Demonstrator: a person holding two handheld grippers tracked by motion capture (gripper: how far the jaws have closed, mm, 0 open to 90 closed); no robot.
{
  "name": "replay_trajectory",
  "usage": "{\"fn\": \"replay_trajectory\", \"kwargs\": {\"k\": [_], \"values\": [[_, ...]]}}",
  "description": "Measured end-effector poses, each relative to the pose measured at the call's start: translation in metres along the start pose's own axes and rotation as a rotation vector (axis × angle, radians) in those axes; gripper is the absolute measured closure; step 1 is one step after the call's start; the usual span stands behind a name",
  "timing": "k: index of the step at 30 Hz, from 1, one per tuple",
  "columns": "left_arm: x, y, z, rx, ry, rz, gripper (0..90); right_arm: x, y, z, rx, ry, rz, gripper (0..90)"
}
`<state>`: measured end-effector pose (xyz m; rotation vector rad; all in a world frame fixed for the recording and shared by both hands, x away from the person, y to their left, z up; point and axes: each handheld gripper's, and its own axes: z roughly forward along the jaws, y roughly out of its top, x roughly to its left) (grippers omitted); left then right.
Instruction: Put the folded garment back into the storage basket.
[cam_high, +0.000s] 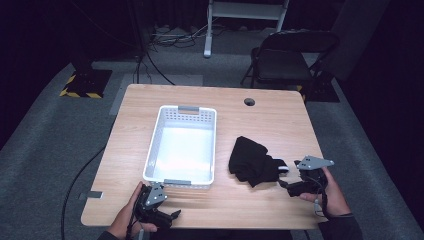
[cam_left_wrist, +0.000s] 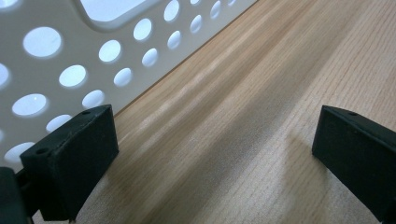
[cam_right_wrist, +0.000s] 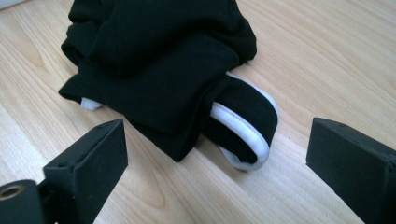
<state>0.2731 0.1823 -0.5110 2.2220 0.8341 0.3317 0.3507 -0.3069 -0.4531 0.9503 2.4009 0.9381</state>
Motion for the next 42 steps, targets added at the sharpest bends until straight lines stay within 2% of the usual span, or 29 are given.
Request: {"fn": "replay_trajectory", "kwargs": {"k": [21,30,42], "values": [[0.0,0.0,0.0,0.0,0.0,0.0,0.3,0.005,0.018,0.012,-0.009,0.018,-0.02,5.8],[0.0,0.0,0.0,0.001,0.0,0.001,0.2,0.004,0.021,0.018,-0.011,0.024,-0.007,5.9],[0.0,0.0,0.0,0.001,-0.001,0.001,0.3,0.008,0.027,0.023,-0.011,0.04,-0.022,5.9]]}}
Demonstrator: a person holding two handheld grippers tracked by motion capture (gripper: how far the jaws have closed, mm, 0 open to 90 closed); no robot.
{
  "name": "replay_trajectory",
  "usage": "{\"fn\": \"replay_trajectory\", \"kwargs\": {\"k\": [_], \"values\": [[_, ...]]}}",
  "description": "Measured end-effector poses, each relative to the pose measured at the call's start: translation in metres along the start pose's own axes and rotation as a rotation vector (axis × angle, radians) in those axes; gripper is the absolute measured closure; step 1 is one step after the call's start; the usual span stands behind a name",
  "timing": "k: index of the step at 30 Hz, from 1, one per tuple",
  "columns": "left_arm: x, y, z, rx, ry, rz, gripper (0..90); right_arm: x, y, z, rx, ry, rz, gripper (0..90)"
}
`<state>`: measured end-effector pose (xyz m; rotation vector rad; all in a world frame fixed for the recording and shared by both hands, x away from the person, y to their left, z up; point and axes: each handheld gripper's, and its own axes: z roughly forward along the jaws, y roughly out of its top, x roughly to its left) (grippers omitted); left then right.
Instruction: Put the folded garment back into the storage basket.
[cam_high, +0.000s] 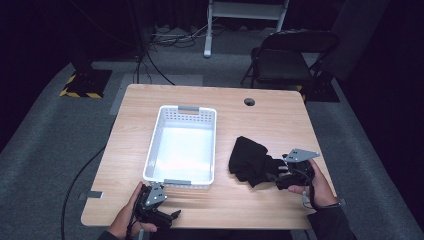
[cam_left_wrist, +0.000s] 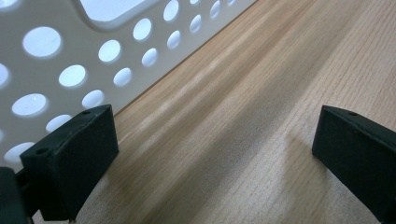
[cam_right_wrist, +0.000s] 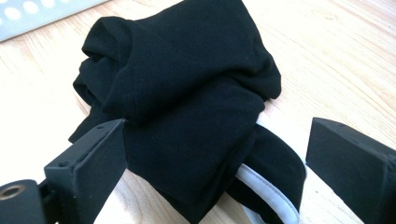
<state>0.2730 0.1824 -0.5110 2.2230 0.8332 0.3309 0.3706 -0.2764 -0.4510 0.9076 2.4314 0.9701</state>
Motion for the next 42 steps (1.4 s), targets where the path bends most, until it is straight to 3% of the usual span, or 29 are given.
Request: {"fn": "replay_trajectory", "kwargs": {"k": [15,42], "values": [[0.0,0.0,0.0,0.0,0.0,0.0,0.3,0.004,0.008,0.01,0.004,0.016,-0.023,6.0],[0.0,0.0,0.0,0.0,0.0,0.0,0.3,0.002,0.016,0.023,0.011,0.026,-0.021,7.1]]}}
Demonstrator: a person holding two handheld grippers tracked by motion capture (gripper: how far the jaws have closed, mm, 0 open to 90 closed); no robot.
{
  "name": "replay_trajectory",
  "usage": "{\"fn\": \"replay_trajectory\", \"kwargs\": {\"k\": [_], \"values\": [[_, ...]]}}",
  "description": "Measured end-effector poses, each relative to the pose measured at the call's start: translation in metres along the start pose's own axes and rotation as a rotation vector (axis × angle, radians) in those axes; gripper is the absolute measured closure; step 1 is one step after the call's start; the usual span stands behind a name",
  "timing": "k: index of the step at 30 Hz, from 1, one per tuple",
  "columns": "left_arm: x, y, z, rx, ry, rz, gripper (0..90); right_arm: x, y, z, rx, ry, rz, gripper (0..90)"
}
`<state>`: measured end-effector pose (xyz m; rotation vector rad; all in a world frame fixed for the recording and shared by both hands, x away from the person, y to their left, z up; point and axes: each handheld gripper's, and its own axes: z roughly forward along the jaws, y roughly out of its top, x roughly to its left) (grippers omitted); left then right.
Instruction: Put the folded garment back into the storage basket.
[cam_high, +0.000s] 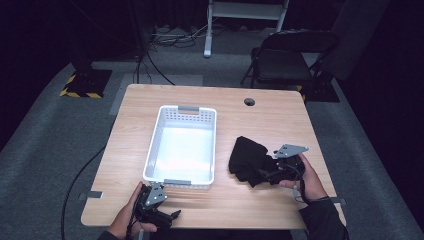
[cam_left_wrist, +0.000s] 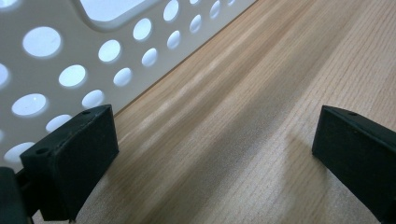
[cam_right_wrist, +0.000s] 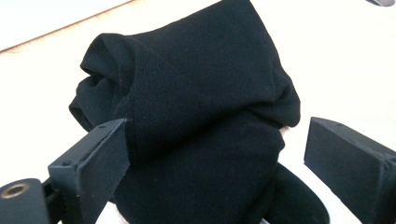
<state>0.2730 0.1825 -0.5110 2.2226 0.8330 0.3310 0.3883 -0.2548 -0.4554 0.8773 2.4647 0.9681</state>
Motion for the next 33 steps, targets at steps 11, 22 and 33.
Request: {"fn": "replay_trajectory", "kwargs": {"k": [11,22,33], "values": [[0.0,0.0,0.0,0.0,0.0,0.0,0.3,-0.001,0.004,0.007,0.0,0.006,0.005,7.5],[0.0,0.0,0.0,0.0,-0.001,0.001,0.3,-0.003,0.005,0.013,0.008,0.014,0.012,7.7],[0.0,0.0,0.0,0.0,-0.001,0.002,0.3,-0.003,0.006,0.02,0.017,0.023,0.015,7.7]]}}
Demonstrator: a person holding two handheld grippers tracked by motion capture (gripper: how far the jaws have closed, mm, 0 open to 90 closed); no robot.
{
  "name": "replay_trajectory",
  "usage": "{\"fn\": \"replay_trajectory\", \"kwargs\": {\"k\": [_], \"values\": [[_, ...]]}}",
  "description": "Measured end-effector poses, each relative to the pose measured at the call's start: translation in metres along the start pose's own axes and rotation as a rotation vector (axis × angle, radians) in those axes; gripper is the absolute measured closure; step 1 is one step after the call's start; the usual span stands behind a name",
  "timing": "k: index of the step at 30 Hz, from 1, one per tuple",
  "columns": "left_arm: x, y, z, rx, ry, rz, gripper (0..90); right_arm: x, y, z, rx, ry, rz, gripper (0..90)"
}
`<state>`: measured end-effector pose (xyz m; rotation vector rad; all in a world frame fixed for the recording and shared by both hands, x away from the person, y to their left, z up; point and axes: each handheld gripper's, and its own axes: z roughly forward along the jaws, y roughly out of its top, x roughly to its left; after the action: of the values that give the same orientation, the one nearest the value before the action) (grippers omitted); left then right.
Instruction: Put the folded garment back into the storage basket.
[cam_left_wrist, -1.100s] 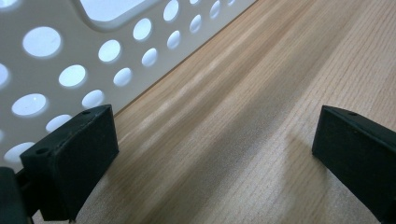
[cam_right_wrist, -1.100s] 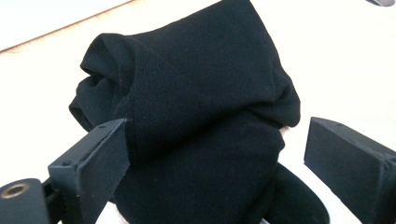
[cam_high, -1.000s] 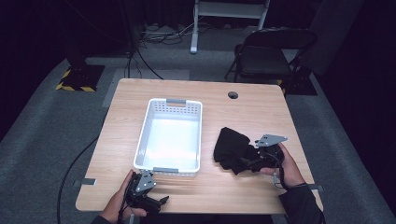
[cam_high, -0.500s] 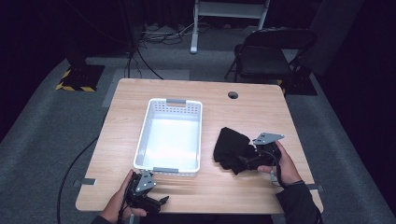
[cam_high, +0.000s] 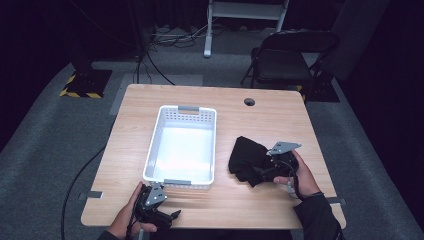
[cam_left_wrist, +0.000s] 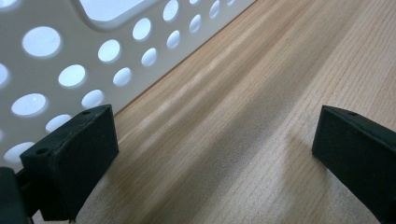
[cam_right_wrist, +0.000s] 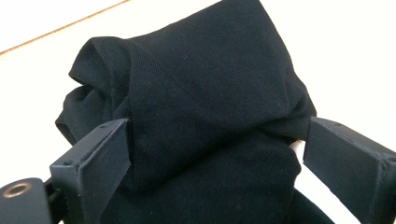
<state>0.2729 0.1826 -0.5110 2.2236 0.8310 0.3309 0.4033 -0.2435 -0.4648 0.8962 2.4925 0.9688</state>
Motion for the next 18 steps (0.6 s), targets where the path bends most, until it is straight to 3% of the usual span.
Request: {"fn": "replay_trajectory", "kwargs": {"k": [18], "values": [[0.0,0.0,0.0,0.0,0.0,0.0,0.3,-0.002,0.001,0.018,0.031,0.024,0.016,6.6]]}}
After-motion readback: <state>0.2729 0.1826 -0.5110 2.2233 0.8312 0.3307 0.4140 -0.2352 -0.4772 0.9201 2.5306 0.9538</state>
